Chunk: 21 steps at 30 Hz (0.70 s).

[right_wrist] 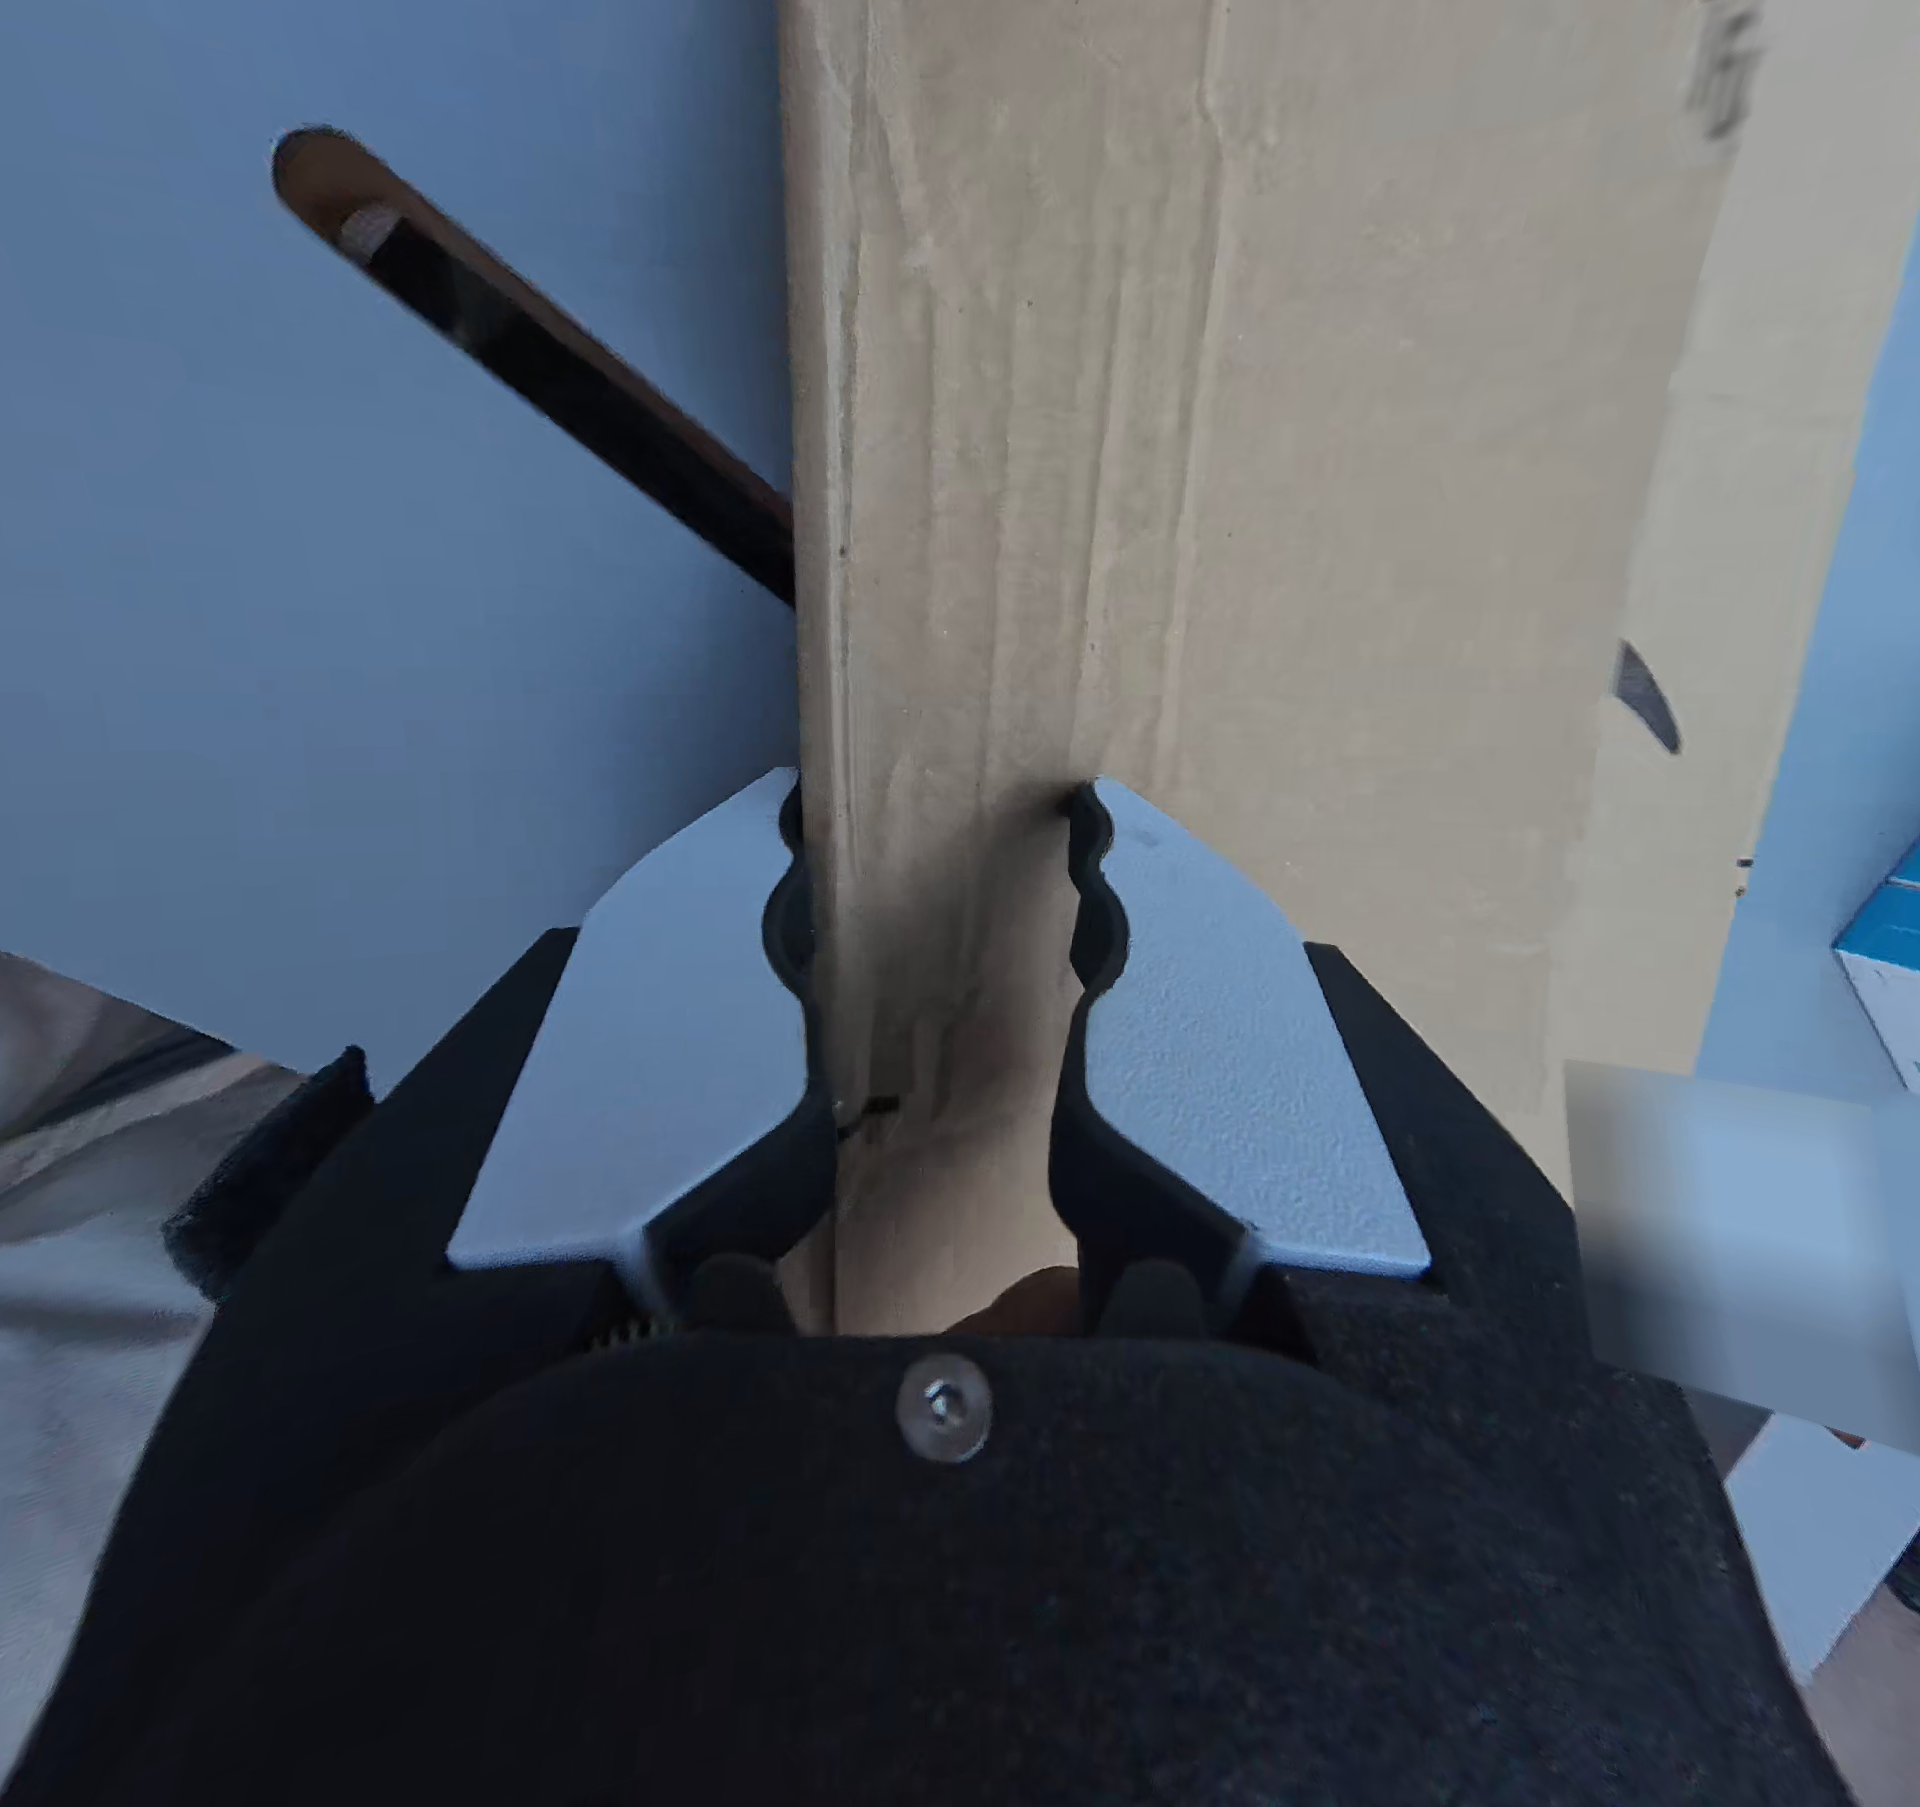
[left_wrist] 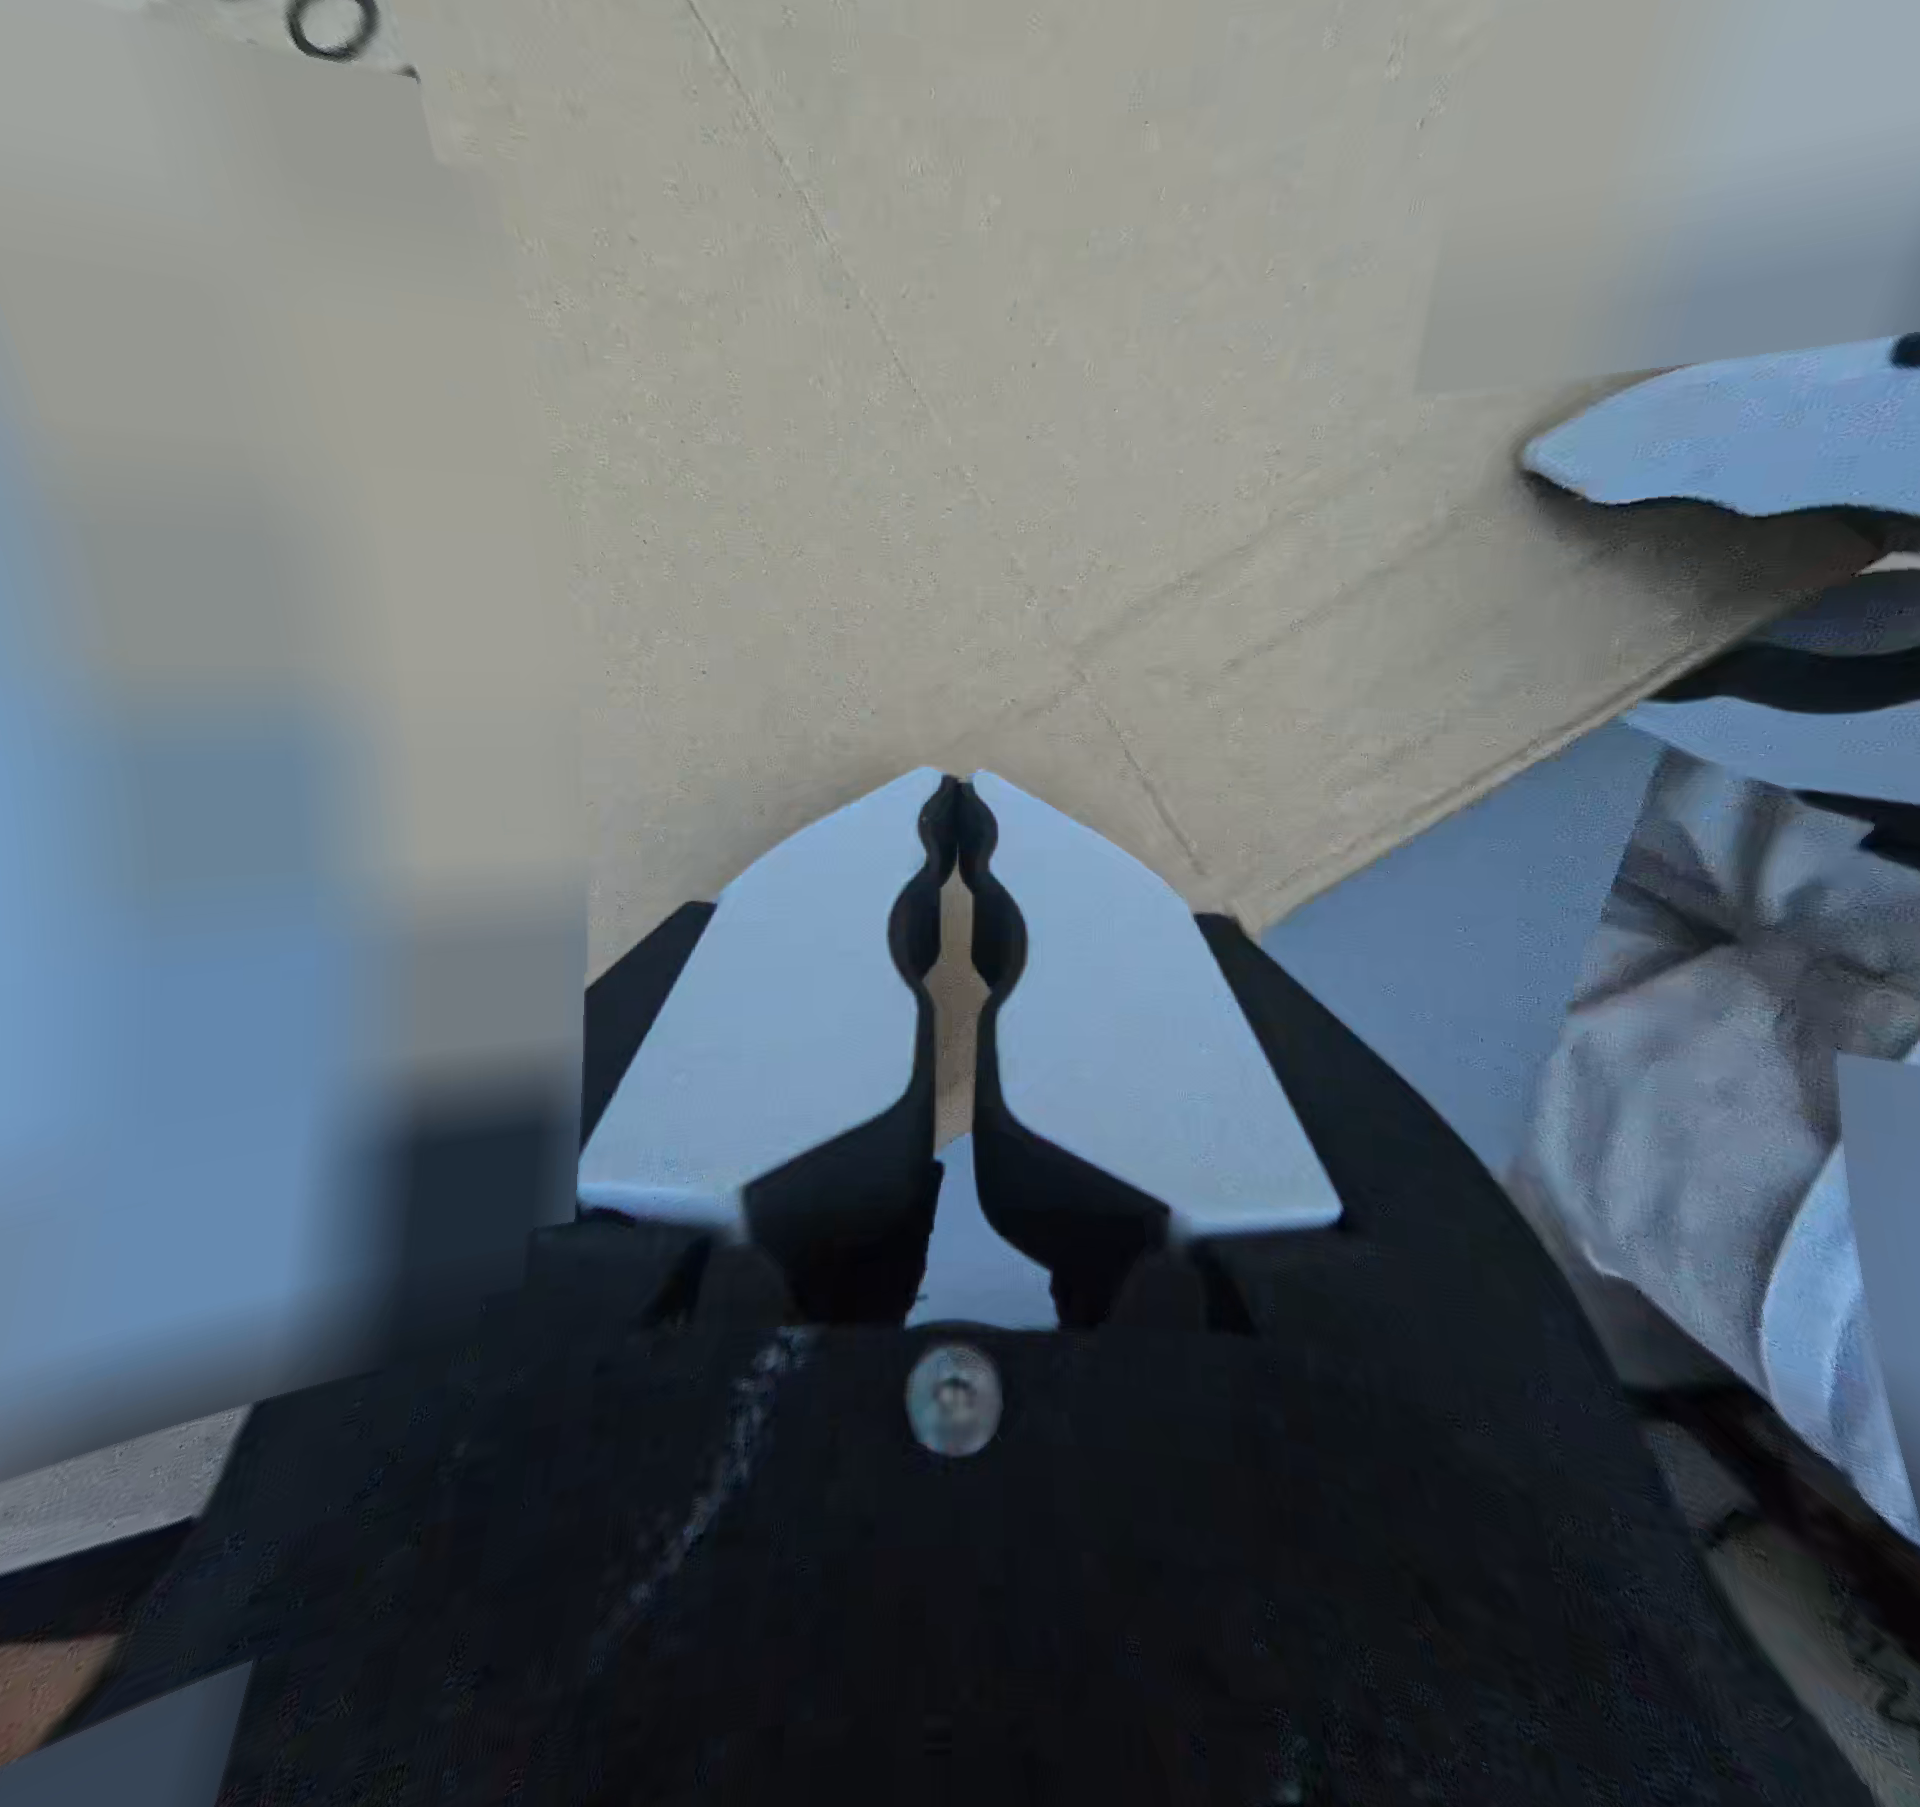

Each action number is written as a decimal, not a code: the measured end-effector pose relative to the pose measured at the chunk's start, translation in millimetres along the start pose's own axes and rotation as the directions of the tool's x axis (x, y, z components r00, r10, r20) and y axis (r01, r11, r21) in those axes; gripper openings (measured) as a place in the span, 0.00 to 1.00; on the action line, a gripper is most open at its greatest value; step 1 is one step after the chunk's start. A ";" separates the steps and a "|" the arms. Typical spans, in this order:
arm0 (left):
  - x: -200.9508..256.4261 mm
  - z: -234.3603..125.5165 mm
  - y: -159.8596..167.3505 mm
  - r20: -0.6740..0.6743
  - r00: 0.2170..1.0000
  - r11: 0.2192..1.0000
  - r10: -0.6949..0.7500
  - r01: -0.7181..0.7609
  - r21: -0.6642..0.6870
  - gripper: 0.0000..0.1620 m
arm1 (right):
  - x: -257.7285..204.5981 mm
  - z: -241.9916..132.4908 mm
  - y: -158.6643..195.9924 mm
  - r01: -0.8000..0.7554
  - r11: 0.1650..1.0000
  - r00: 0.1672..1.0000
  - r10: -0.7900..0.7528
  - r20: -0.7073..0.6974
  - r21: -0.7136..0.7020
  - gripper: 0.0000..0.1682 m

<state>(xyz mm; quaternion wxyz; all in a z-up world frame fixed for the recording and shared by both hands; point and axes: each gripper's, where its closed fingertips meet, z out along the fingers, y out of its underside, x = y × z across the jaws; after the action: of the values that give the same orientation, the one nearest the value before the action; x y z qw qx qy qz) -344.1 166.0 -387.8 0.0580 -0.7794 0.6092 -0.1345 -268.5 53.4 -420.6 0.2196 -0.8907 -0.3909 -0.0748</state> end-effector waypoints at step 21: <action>-29.6 86.4 20.7 -0.035 0.837 0.708 0.546 -0.484 -0.514 0.00 | 123.3 58.4 82.6 -0.181 0.970 0.941 0.219 0.258 -0.162 0.19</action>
<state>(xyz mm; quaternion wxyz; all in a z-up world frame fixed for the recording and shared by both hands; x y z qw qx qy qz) -345.7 183.1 -479.9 -0.0756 -0.5718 0.8110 0.0977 -126.3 112.0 -462.5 0.1085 -0.9405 -0.3187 0.0455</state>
